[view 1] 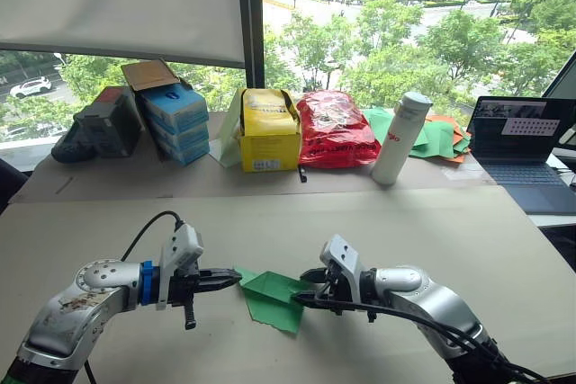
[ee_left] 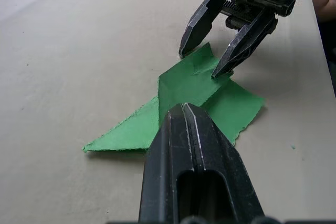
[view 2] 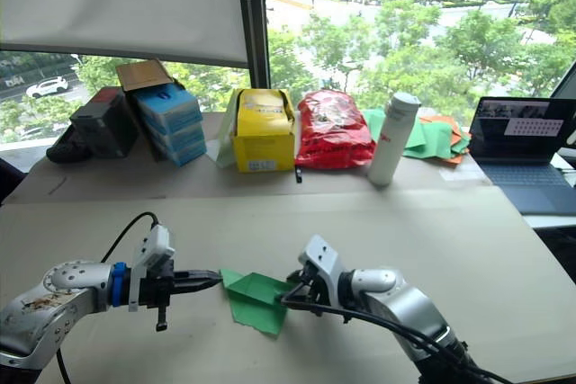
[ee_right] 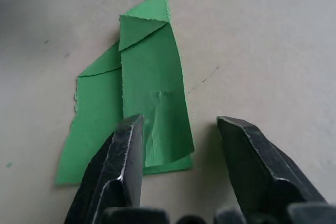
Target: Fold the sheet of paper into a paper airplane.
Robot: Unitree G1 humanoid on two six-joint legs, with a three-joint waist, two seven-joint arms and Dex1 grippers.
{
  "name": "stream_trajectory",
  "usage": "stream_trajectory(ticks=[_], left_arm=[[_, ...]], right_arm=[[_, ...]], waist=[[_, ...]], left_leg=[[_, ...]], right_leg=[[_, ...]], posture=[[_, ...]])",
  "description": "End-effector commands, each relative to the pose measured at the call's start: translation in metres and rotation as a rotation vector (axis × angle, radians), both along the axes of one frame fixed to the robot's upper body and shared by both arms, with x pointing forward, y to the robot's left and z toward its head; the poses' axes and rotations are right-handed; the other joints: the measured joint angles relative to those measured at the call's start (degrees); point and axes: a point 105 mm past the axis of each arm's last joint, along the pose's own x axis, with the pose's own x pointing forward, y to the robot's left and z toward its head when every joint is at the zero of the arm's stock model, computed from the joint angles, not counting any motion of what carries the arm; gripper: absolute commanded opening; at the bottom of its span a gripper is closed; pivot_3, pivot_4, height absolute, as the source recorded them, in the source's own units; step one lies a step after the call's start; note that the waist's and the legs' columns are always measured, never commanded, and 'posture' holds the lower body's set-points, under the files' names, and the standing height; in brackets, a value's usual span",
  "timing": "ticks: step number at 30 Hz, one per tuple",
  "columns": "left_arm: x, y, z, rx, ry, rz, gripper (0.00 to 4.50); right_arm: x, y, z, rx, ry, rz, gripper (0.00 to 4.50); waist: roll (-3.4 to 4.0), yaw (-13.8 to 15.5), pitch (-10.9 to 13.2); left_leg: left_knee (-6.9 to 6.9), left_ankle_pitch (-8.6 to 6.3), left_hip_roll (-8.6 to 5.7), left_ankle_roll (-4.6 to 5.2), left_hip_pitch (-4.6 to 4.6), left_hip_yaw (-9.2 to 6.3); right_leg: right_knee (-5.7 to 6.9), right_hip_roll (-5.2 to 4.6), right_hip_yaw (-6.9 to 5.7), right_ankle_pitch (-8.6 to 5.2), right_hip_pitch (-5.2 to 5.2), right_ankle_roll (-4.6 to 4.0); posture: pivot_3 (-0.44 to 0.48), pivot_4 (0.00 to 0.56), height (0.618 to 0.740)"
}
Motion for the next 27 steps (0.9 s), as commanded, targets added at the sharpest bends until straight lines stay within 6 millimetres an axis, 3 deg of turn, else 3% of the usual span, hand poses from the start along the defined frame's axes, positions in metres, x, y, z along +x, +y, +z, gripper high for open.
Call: stream_trajectory(ticks=[1, 5, 8, 12, 19, 23, 27], left_arm=[[0.0, -0.003, 0.012, -0.019, -0.044, -0.014, 0.0], [0.005, -0.002, 0.012, -0.016, -0.059, 0.007, 0.0], [0.007, -0.003, 0.012, -0.019, -0.068, 0.011, 0.0], [0.021, -0.004, 0.023, -0.068, -0.12, 0.058, 0.0], [0.042, -0.004, 0.046, -0.192, -0.178, 0.149, 0.0], [0.041, -0.007, 0.053, -0.232, -0.164, 0.135, 0.0], [0.038, -0.007, 0.054, -0.231, -0.148, 0.121, 0.0]], right_arm=[[-0.001, 0.005, 0.009, 0.031, -0.038, 0.022, 1.21], [-0.003, 0.005, 0.011, 0.022, -0.051, 0.023, 0.03], [-0.002, 0.005, 0.018, 0.041, -0.068, 0.028, 0.03], [0.012, 0.005, 0.058, 0.132, -0.223, -0.008, 0.03], [0.02, 0.005, 0.097, 0.03, -0.703, 0.009, 0.03], [0.014, 0.007, 0.094, -0.109, -0.933, 0.088, 0.03], [0.012, 0.007, 0.075, -0.238, -1.059, 0.155, 0.03]], waist=[[0.0, 0.0, 0.0], [0.0, 0.0, 0.0], [0.0, 0.04, 0.0], [0.0, 0.23, 0.0], [-0.01, 0.25, -0.01], [-0.03, 0.16, -0.01], [-0.04, -0.03, 0.0]], left_leg=[[0.0, 0.01, 0.0, -0.01, 0.0, 0.0], [0.0, 0.01, 0.0, -0.03, 0.0, 0.0], [0.01, 0.01, 0.0, -0.02, 0.0, 0.0], [0.07, 0.02, 0.0, -0.03, 0.0, 0.0], [0.11, 0.08, -0.02, -0.14, -0.01, 0.02], [0.19, 0.11, -0.03, -0.18, -0.01, 0.08], [0.21, 0.17, -0.02, -0.28, 0.02, 0.1]], right_leg=[[0.0, 0.0, 0.02, 0.0, 0.0, 0.0], [0.01, 0.02, 0.03, 0.0, 0.0, 0.0], [0.01, 0.02, 0.03, 0.0, 0.0, 0.0], [0.03, 0.05, 0.0, 0.01, 0.01, 0.01], [0.07, 0.19, -0.13, 0.01, 0.01, 0.02], [0.07, 0.22, -0.13, 0.01, 0.02, 0.04], [0.1, 0.27, -0.09, 0.01, 0.02, 0.04]], posture=[[0.0, 0.15, 0.74], [0.0, 0.15, 0.74], [0.0, 0.15, 0.74], [0.0, 0.15, 0.74], [0.0, 0.15, 0.74], [0.0, 0.15, 0.74], [0.0, 0.15, 0.74]])
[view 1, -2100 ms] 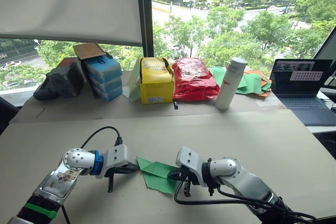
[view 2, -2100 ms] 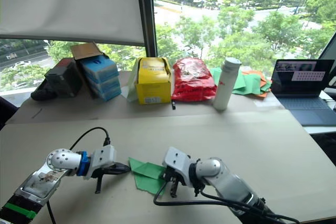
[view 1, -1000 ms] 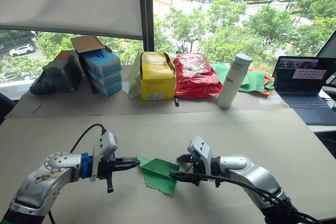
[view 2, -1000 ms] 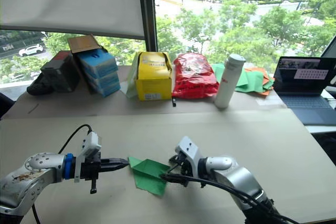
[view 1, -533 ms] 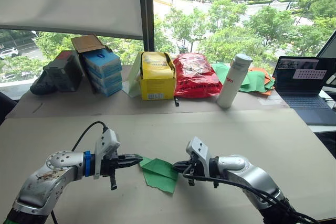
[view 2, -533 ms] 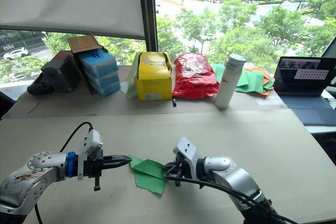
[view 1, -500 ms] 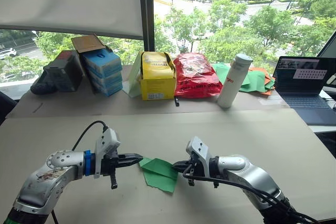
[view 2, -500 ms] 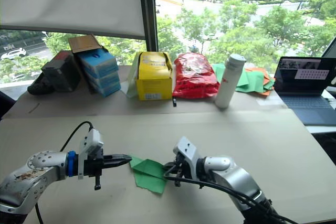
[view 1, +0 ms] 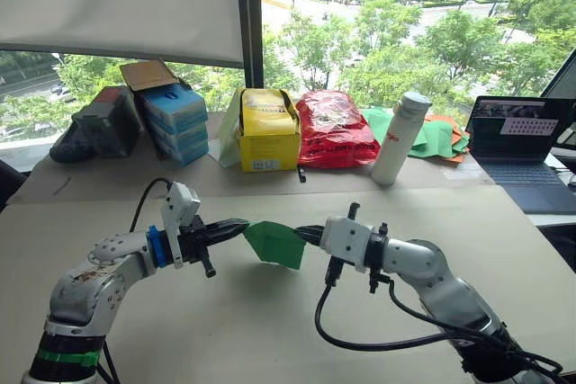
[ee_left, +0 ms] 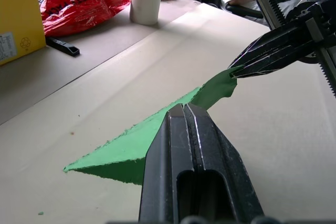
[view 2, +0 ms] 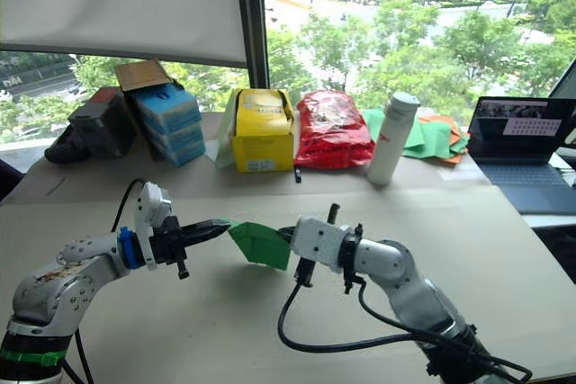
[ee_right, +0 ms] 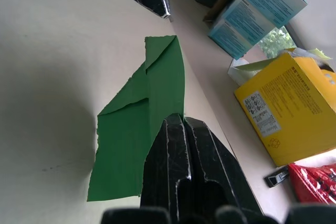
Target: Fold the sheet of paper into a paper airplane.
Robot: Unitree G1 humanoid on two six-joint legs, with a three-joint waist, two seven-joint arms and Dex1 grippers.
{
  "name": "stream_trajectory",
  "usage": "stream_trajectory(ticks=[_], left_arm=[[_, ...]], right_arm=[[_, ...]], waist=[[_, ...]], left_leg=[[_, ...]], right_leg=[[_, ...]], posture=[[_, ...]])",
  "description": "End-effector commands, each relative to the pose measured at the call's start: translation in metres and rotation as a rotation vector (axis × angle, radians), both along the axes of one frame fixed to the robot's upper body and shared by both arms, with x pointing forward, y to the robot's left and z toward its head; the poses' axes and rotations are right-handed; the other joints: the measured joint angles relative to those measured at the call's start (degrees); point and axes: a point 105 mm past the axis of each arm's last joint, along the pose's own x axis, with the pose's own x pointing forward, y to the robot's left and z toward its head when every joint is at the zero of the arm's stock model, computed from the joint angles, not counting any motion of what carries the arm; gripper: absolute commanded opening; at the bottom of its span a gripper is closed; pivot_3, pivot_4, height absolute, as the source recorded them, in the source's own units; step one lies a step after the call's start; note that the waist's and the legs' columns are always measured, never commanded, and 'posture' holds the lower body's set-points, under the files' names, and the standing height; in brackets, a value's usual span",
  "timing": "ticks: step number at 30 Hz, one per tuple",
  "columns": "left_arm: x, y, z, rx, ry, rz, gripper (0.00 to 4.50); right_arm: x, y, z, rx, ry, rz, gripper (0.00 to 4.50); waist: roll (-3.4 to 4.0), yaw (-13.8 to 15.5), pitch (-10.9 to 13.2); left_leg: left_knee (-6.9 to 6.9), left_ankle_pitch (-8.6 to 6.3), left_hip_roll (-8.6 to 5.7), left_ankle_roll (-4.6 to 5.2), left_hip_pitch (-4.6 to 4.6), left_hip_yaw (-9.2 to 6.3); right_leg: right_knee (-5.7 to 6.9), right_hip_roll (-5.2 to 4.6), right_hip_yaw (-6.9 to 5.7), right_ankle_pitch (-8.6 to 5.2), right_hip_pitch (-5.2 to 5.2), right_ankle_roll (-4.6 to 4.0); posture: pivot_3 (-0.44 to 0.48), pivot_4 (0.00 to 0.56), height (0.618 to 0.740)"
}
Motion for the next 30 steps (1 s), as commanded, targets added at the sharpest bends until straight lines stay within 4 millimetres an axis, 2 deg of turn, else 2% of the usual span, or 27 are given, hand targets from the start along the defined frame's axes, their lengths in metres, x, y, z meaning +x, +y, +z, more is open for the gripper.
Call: stream_trajectory(ticks=[1, 4, 6, 10, 14, 20, 22, 25, 30], left_arm=[[-0.004, 0.0, 0.011, -0.006, -0.033, -0.017, 0.0], [-0.003, 0.001, 0.012, -0.001, -0.034, -0.014, 0.0], [-0.003, 0.001, 0.012, 0.0, -0.032, -0.015, 0.0], [-0.003, 0.0, 0.01, 0.009, -0.028, -0.019, 0.0], [-0.003, -0.001, 0.009, 0.015, -0.025, -0.022, 0.0], [-0.003, -0.001, 0.011, 0.011, -0.029, -0.023, 0.0], [-0.002, -0.002, 0.012, 0.005, -0.03, -0.022, 0.0], [-0.003, -0.003, 0.011, 0.003, -0.029, -0.025, 0.0], [-0.004, -0.004, 0.011, -0.004, -0.024, -0.033, 0.0]], right_arm=[[-0.006, 0.002, -0.007, -0.093, -0.137, 0.038, 0.03], [-0.013, 0.004, -0.024, -0.23, -0.199, 0.093, 0.03], [-0.023, 0.006, -0.034, -0.273, -0.172, 0.137, 0.03], [-0.035, 0.011, -0.041, -0.282, -0.111, 0.181, 0.03], [-0.035, 0.01, -0.043, -0.29, -0.099, 0.188, 0.03], [-0.006, 0.011, -0.005, -0.011, 0.047, 0.03, 0.03], [0.009, 0.002, 0.005, 0.041, 0.102, -0.036, 0.03], [0.029, -0.013, 0.016, 0.038, 0.084, -0.103, 0.03], [0.012, 0.0, 0.029, -0.015, -0.073, 0.032, 0.03]], waist=[[-0.01, -0.02, 0.0], [-0.01, -0.07, 0.0], [-0.01, -0.06, 0.0], [-0.01, -0.02, 0.0], [-0.02, 0.01, 0.01], [-0.02, -0.06, 0.01], [-0.02, -0.03, 0.01], [-0.02, 0.25, 0.01], [-0.02, 0.17, 0.01]], left_leg=[[0.01, 0.01, 0.0, -0.02, 0.0, 0.0], [0.02, 0.03, 0.0, -0.04, 0.02, 0.0], [0.04, 0.03, 0.01, -0.04, 0.02, 0.0], [0.06, 0.02, 0.01, -0.04, 0.02, 0.0], [0.14, 0.02, 0.02, -0.03, 0.07, -0.01], [0.14, 0.03, 0.04, -0.05, 0.1, -0.01], [0.15, 0.03, 0.03, -0.05, 0.09, -0.01], [0.16, 0.01, 0.01, -0.02, 0.08, -0.02], [0.13, 0.0, 0.01, -0.01, 0.04, -0.03]], right_leg=[[0.01, 0.01, 0.0, 0.0, 0.0, 0.0], [0.03, 0.01, 0.01, 0.0, 0.01, -0.01], [0.03, 0.01, 0.01, 0.0, 0.01, -0.01], [0.03, 0.01, 0.01, 0.0, 0.03, -0.01], [0.07, 0.01, 0.02, 0.0, 0.09, -0.01], [0.16, 0.03, 0.07, 0.0, 0.08, -0.03], [0.15, 0.01, 0.06, 0.0, 0.08, -0.03], [0.13, -0.01, 0.04, 0.0, 0.09, -0.02], [0.1, 0.02, 0.05, 0.0, 0.04, -0.03]], posture=[[0.0, 0.15, 0.74], [0.0, 0.15, 0.74], [0.0, 0.15, 0.74], [0.0, 0.15, 0.74], [0.0, 0.15, 0.74], [0.0, 0.15, 0.74], [0.0, 0.15, 0.74], [0.0, 0.15, 0.74], [0.0, 0.15, 0.74]])
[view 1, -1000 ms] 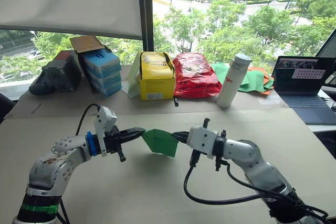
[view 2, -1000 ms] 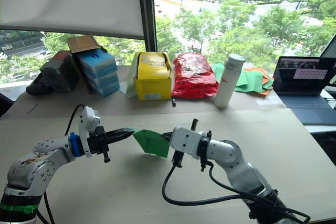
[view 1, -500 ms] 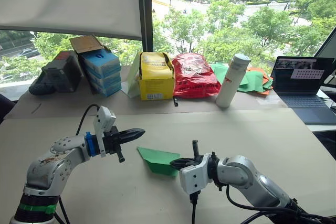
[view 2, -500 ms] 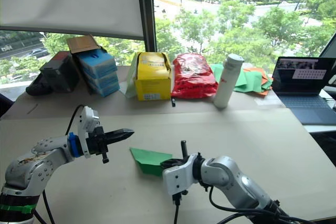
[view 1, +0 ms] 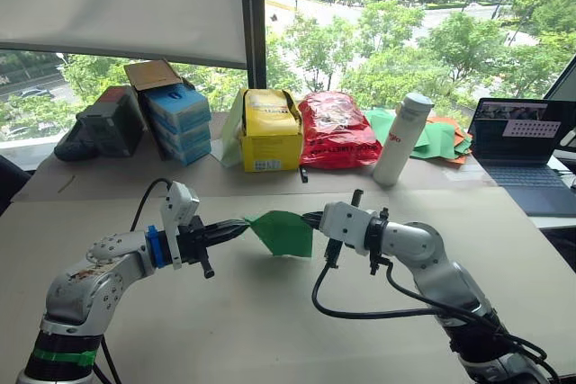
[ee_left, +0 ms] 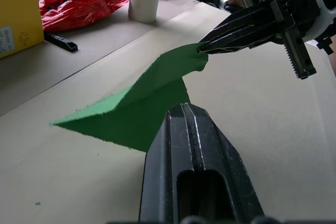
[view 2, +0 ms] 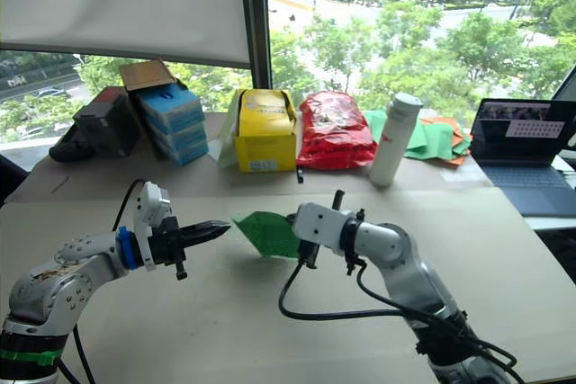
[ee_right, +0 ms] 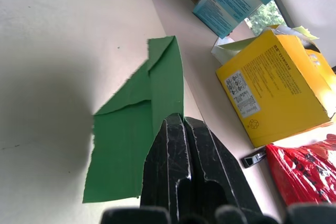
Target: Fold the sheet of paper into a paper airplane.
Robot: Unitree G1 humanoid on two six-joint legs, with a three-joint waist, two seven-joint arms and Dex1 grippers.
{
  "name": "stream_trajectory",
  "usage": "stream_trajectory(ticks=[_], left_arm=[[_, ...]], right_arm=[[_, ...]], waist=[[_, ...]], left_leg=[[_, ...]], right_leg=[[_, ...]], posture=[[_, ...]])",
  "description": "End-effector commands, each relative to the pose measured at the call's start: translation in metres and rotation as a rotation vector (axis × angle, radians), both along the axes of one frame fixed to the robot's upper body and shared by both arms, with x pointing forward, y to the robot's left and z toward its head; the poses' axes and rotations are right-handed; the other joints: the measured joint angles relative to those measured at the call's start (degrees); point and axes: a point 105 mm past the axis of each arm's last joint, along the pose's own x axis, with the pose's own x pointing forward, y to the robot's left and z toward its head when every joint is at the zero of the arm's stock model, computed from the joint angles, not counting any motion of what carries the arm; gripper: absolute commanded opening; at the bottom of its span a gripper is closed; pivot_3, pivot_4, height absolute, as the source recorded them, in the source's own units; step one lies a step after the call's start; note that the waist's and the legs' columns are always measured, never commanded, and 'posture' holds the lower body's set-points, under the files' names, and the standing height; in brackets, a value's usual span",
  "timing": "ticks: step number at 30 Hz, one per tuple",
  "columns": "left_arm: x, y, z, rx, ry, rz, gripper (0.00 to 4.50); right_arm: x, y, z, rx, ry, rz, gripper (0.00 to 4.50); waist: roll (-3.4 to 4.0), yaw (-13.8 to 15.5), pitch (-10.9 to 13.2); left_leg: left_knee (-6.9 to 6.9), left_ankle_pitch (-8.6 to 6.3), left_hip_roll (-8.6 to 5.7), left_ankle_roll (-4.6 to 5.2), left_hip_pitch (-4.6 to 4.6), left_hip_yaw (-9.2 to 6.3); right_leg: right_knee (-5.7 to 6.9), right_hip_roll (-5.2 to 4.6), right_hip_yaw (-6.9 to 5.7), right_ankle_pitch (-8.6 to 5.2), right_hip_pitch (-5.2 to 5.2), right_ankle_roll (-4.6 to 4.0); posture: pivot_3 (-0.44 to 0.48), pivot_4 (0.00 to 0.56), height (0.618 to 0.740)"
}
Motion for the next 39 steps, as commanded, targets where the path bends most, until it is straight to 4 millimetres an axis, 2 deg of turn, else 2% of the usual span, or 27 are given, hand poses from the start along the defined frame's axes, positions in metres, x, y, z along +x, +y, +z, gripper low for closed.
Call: stream_trajectory(ticks=[1, 3, 7, 10, 15, 19, 23, 27, 28, 30, 32, 35, 37, 39], left_arm=[[-0.004, -0.005, 0.009, -0.007, -0.029, -0.027, 0.0], [-0.004, -0.005, 0.009, -0.007, -0.026, -0.029, 0.0], [-0.005, -0.005, 0.008, -0.005, -0.019, -0.03, 0.0], [-0.007, -0.005, 0.009, -0.003, -0.013, -0.035, 0.0], [-0.007, -0.004, 0.008, 0.002, -0.009, -0.037, 0.0], [-0.007, -0.005, 0.006, 0.008, -0.005, -0.043, 0.0], [-0.008, -0.005, 0.005, 0.011, -0.004, -0.046, 0.0], [-0.006, -0.007, 0.002, 0.016, -0.004, -0.051, 0.0], [-0.004, -0.008, 0.002, 0.017, -0.005, -0.053, 0.0], [-0.002, -0.01, 0.0, 0.026, -0.012, -0.061, 0.0], [0.002, -0.013, 0.0, 0.028, -0.019, -0.07, 0.0], [0.008, -0.017, -0.001, 0.033, -0.032, -0.082, 0.0], [0.014, -0.02, -0.003, 0.039, -0.038, -0.088, 0.0], [0.02, -0.024, -0.007, 0.055, -0.045, -0.095, 0.0]], right_arm=[[-0.018, 0.016, 0.016, -0.019, -0.164, 0.13, 0.03], [-0.025, 0.021, 0.008, -0.07, -0.237, 0.168, 0.03], [-0.035, 0.02, -0.024, -0.204, -0.329, 0.213, 0.03], [-0.05, 0.015, -0.066, -0.353, -0.303, 0.285, 0.03], [-0.057, 0.014, -0.081, -0.348, -0.219, 0.295, 0.03], [-0.063, 0.017, -0.083, -0.312, -0.12, 0.297, 1.29], [-0.073, 0.022, -0.056, -0.147, 0.037, 0.306, 2.67], [-0.08, 0.022, -0.029, 0.018, 0.252, 0.337, 2.67], [-0.072, 0.023, -0.024, 0.072, 0.291, 0.292, 2.67], [-0.059, 0.022, -0.028, 0.087, 0.349, 0.219, 2.67], [-0.048, 0.02, -0.041, 0.06, 0.401, 0.133, 2.67], [-0.045, 0.022, -0.051, 0.054, 0.442, 0.102, 1.87], [-0.044, 0.026, -0.056, 0.088, 0.511, 0.084, 1.13], [-0.044, 0.024, -0.072, 0.038, 0.557, 0.056, 0.46]], waist=[[0.0, -0.15, 0.0], [0.0, -0.39, 0.0], [0.0, -0.3, 0.0], [-0.01, -0.22, 0.0], [-0.02, -0.57, 0.01], [-0.02, -0.65, 0.01], [-0.02, -0.55, 0.01], [-0.03, -0.36, 0.01], [-0.03, -0.31, 0.01], [-0.05, -0.27, 0.0], [-0.04, -0.16, 0.0], [-0.04, 0.14, 0.0], [-0.05, 0.13, 0.0], [-0.05, 0.15, -0.01]], left_leg=[[0.0, 0.0, 0.0, 0.0, -0.01, 0.0], [0.0, 0.0, 0.0, -0.01, 0.01, 0.02], [0.01, 0.01, -0.01, -0.01, 0.04, 0.03], [0.04, 0.01, -0.02, -0.01, 0.05, 0.06], [0.04, 0.04, 0.01, -0.06, 0.09, 0.08], [0.04, 0.05, 0.04, -0.08, 0.2, 0.08], [0.04, 0.04, 0.03, -0.06, 0.17, 0.07], [0.06, -0.01, 0.03, 0.03, 0.17, 0.04], [0.06, -0.04, 0.03, 0.06, 0.17, 0.01], [0.05, -0.06, 0.05, 0.1, 0.18, -0.01], [0.04, -0.06, 0.04, 0.1, 0.17, 0.0], [0.05, -0.06, -0.02, 0.09, 0.12, 0.03], [0.05, -0.06, -0.03, 0.11, 0.08, 0.07], [0.07, -0.06, -0.04, 0.11, 0.07, 0.08]], right_leg=[[0.0, 0.01, 0.0, 0.0, -0.01, 0.0], [0.01, 0.01, 0.02, 0.0, -0.01, 0.0], [0.02, 0.0, 0.01, -0.01, 0.03, 0.01], [0.02, 0.0, 0.05, -0.01, 0.03, 0.02], [0.07, 0.04, 0.1, -0.01, 0.03, 0.01], [0.1, 0.08, 0.14, -0.01, 0.09, 0.0], [0.09, 0.05, 0.22, -0.01, 0.08, 0.0], [0.08, -0.02, 0.3, 0.0, 0.12, 0.0], [0.09, -0.04, 0.31, 0.0, 0.13, 0.0], [0.1, -0.04, 0.34, 0.01, 0.12, -0.02], [0.12, -0.03, 0.37, 0.01, 0.08, -0.03], [0.11, -0.05, 0.32, 0.01, 0.07, -0.03], [0.08, -0.03, 0.26, 0.02, 0.04, -0.02], [0.07, 0.0, 0.13, 0.02, 0.05, -0.01]], posture=[[0.0, 0.15, 0.74], [0.0, 0.15, 0.74], [0.0, 0.15, 0.74], [0.0, 0.15, 0.74], [0.0, 0.15, 0.74], [0.0, 0.15, 0.74], [0.0, 0.15, 0.74], [0.0, 0.15, 0.74], [0.0, 0.15, 0.74], [0.0, 0.15, 0.74], [0.0, 0.15, 0.74], [0.0, 0.15, 0.74], [0.0, 0.15, 0.74], [0.0, 0.15, 0.74]])
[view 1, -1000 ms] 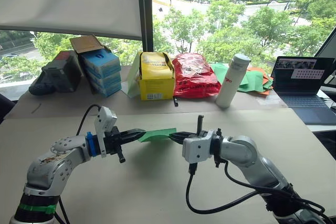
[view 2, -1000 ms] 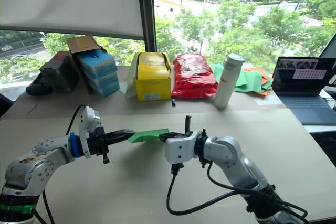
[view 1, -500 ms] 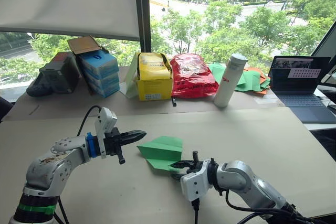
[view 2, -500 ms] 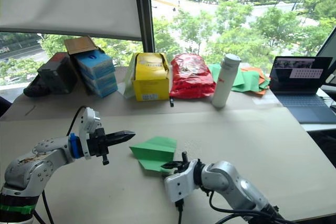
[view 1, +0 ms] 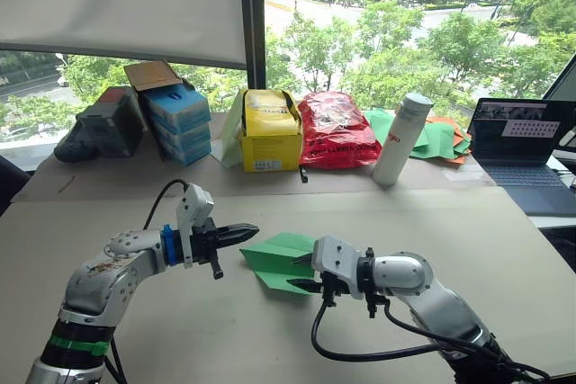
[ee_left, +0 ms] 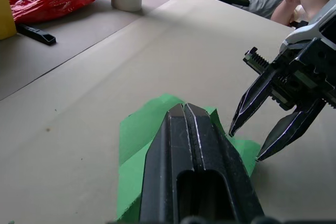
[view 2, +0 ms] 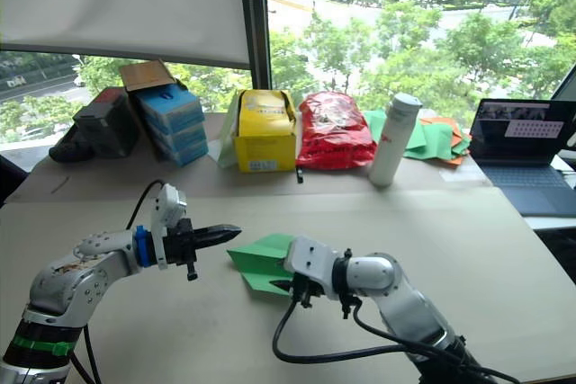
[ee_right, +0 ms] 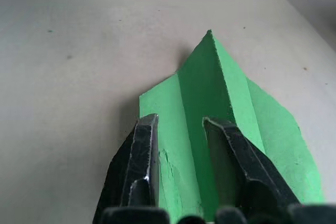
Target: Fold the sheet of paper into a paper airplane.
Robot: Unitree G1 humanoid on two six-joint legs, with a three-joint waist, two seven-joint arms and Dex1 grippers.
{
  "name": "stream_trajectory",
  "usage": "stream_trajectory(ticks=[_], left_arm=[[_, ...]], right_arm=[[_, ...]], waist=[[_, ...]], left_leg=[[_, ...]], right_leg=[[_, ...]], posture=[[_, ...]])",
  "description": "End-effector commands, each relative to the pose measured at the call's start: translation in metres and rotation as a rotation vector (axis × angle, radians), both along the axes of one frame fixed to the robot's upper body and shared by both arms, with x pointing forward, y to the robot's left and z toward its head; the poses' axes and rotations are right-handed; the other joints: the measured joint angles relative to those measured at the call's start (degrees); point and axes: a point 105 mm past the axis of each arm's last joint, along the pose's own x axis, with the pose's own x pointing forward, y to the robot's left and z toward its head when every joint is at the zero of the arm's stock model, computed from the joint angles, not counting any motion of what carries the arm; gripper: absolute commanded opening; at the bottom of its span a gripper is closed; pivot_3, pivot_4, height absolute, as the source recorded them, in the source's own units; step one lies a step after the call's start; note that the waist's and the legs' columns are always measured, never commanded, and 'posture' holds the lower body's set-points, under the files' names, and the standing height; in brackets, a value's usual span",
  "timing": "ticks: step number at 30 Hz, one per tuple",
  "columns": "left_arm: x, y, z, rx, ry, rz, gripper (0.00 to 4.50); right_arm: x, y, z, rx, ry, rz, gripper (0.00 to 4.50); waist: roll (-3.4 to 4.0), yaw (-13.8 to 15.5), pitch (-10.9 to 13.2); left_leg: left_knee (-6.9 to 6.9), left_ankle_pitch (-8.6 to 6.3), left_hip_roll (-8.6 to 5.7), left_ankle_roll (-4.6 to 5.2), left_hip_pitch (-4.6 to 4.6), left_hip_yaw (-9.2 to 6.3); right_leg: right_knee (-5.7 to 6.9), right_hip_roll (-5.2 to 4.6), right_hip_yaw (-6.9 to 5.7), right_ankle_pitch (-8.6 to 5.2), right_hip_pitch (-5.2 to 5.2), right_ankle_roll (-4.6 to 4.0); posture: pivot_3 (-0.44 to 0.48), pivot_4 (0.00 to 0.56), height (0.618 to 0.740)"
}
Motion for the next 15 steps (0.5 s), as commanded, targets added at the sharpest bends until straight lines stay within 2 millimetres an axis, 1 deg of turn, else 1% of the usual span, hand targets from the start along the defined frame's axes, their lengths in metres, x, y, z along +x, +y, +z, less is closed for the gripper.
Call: stream_trajectory(ticks=[1, 2, 4, 7, 11, 13, 15], left_arm=[[0.009, -0.007, 0.002, 0.027, -0.058, -0.023, 0.0], [0.014, -0.01, -0.001, 0.04, -0.064, -0.02, 0.0], [0.022, -0.016, -0.005, 0.068, -0.074, -0.034, 0.0], [0.029, -0.023, -0.009, 0.104, -0.088, -0.079, 0.0], [0.035, -0.033, -0.018, 0.24, -0.144, -0.185, 0.0], [0.033, -0.038, -0.021, 0.296, -0.156, -0.263, 0.0], [0.029, -0.039, -0.024, 0.327, -0.144, -0.315, 0.0]], right_arm=[[-0.003, -0.001, -0.016, -0.066, 0.055, -0.006, 0.12], [-0.004, -0.003, -0.024, -0.096, 0.083, -0.012, 0.03], [-0.006, -0.006, -0.034, -0.137, 0.134, -0.036, 0.03], [-0.005, -0.008, -0.037, -0.152, 0.164, -0.063, 0.03], [-0.002, -0.011, -0.042, -0.178, 0.196, -0.103, 0.03], [-0.001, -0.009, -0.043, -0.177, 0.204, -0.115, 0.03], [-0.001, -0.008, -0.043, -0.175, 0.204, -0.119, 0.03]], waist=[[0.0, 0.0, 0.0], [0.0, -0.03, 0.0], [-0.01, 0.02, 0.0], [-0.03, -0.01, -0.02], [-0.04, 0.01, -0.02], [-0.07, 0.02, -0.04], [-0.08, -0.06, -0.06]], left_leg=[[0.01, 0.0, -0.01, 0.0, 0.0, 0.0], [0.02, -0.01, -0.01, 0.01, 0.01, 0.01], [0.03, -0.01, -0.02, 0.03, 0.0, 0.02], [0.05, -0.02, -0.02, 0.05, 0.01, 0.02], [0.06, -0.04, -0.02, 0.08, 0.01, 0.02], [0.08, -0.06, -0.03, 0.11, 0.01, 0.02], [0.11, -0.07, -0.02, 0.14, 0.02, 0.02]], right_leg=[[0.0, 0.0, -0.04, 0.0, 0.01, 0.0], [-0.01, 0.01, -0.07, 0.0, 0.02, 0.01], [0.0, 0.02, -0.08, 0.0, 0.02, 0.01], [0.01, 0.07, -0.1, 0.0, 0.04, 0.01], [0.0, 0.08, -0.1, 0.0, 0.05, 0.02], [0.0, 0.08, -0.14, 0.0, 0.08, 0.02], [0.01, 0.09, -0.13, 0.01, 0.09, 0.02]], posture=[[0.0, 0.15, 0.74], [0.0, 0.15, 0.74], [0.0, 0.15, 0.74], [0.0, 0.15, 0.74], [0.0, 0.15, 0.74], [0.0, 0.15, 0.74], [0.0, 0.15, 0.74]])
